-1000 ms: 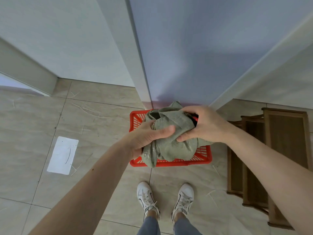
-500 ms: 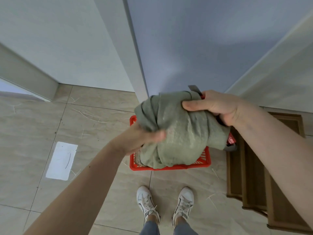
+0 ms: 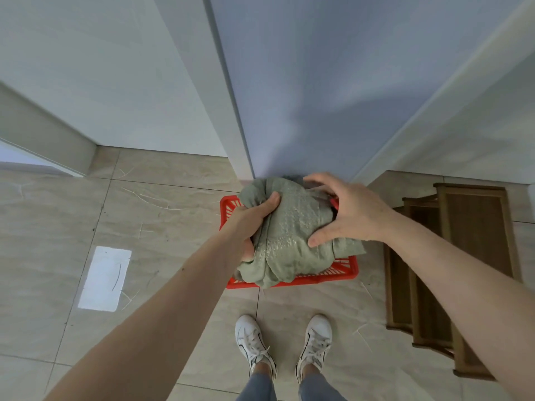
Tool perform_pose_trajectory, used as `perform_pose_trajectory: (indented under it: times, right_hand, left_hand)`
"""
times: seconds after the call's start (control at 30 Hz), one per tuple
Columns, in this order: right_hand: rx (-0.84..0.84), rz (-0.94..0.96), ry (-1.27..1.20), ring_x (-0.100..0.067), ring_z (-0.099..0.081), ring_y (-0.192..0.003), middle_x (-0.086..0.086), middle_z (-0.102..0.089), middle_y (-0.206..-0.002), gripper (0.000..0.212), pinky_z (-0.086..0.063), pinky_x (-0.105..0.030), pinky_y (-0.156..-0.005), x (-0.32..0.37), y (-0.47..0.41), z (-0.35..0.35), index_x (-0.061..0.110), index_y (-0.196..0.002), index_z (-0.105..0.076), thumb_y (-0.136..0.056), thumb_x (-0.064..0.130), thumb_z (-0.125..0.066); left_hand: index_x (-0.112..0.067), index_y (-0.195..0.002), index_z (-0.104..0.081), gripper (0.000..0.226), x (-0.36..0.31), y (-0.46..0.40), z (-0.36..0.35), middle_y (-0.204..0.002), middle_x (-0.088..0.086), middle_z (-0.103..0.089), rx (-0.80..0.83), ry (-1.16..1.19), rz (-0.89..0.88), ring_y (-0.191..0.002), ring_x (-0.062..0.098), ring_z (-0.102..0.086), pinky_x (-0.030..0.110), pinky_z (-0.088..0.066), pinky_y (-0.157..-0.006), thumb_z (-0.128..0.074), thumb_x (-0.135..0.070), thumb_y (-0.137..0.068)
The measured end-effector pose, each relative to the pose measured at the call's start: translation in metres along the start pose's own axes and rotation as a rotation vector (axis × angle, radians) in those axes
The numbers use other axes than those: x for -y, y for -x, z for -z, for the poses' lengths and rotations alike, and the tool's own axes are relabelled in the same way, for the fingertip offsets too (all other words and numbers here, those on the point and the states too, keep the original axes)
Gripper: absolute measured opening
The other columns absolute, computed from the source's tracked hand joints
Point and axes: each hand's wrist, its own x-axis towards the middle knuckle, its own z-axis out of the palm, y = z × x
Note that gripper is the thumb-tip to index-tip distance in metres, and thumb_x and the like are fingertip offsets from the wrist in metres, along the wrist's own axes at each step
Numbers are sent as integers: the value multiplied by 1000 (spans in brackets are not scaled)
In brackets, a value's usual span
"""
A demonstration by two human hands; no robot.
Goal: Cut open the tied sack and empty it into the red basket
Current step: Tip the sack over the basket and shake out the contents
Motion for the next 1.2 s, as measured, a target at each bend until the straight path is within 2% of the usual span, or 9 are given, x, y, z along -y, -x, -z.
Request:
perform_pose_trajectory:
  times: [0.07,0.17,0.27,0.37,0.47,0.57,0.8,1.03,1.2]
  right_hand:
    - [-46,-7,-70,-14,-56,-122,10,-59,-135,109,-44,-34,-102,11,4,17,44,-138,-40,-44,51,-95]
    - [-87,16,-140,-9,-53,-115,5,-59,-131,105,-39,-29,-98,35,14,54,41,-136,-44,-45,42,-97]
    - [-129,28,-148,-11,-54,-113,8,-59,-128,103,-38,-28,-94,56,24,80,42,-133,-45,-44,43,-97]
    - [-106,5,-97,-18,-56,-121,2,-59,-136,106,-37,-28,-94,62,32,90,40,-137,-43,-46,45,-96]
    - [-127,16,-89,-19,-52,-127,1,-54,-143,114,-35,-26,-96,69,43,106,36,-143,-36,-47,44,-96]
    - [-58,10,6,-21,-54,-122,-2,-53,-142,124,-39,-28,-97,78,56,110,37,-148,-28,-44,47,-96]
    - [-164,-19,-6,-16,-57,-109,-8,-64,-127,115,-44,-33,-98,94,89,127,33,-146,-37,-48,41,-97]
    - [-315,7,-24,-27,-61,-112,-9,-66,-120,110,-47,-42,-100,118,112,148,33,-140,-42,-45,45,-97]
    - [-341,9,-55,-24,-60,-108,-7,-63,-118,110,-45,-32,-92,130,117,153,32,-141,-41,-47,42,-97]
  left_hand:
    - [-7,-120,-67,64,-12,9,-2,-110,17,-75,17,-11,-9,-96,36,-74,53,-60,-82,-87,-40,-69]
    - [-6,-121,-67,68,-41,32,-6,-112,16,-75,67,-3,-71,-98,34,-74,51,-61,-82,-87,-42,-67]
    - [-8,-124,-66,76,-62,50,-9,-115,15,-74,92,-5,-118,-102,34,-73,53,-57,-90,-90,-44,-62]
    - [-8,-127,-64,85,-69,66,-18,-115,16,-74,84,-48,-101,-102,35,-73,55,-56,-92,-92,-47,-57]
    - [-9,-124,-66,78,-81,80,-25,-114,14,-75,106,-40,-130,-102,32,-73,52,-57,-91,-89,-45,-59]
    - [-10,-124,-65,78,-88,90,-29,-112,14,-75,92,-50,-98,-100,33,-74,53,-58,-89,-89,-47,-60]
    - [-8,-127,-62,74,-89,133,-49,-115,17,-73,125,-78,-88,-103,35,-72,54,-57,-91,-86,-46,-68]
    - [-10,-126,-63,84,-117,182,-60,-114,14,-74,78,-143,-201,-101,33,-73,52,-58,-90,-91,-50,-58]
    - [-10,-128,-61,96,-128,199,-57,-116,12,-73,81,-185,-232,-101,31,-73,50,-58,-90,-93,-56,-50]
